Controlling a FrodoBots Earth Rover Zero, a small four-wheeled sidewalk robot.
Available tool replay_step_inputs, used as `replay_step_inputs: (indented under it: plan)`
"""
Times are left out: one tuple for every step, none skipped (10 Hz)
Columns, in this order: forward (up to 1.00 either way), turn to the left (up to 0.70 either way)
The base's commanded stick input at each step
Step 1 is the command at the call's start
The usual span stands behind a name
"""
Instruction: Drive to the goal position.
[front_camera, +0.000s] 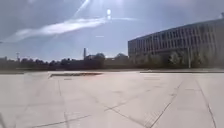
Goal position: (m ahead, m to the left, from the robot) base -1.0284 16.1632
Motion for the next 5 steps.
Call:
replay_step_inputs:
  plan:
    - [0.7,-0.01]
    - [0.7,-0.01]
    - [0.7,-0.01]
    - [0.7,-0.01]
    - [0.7,-0.01]
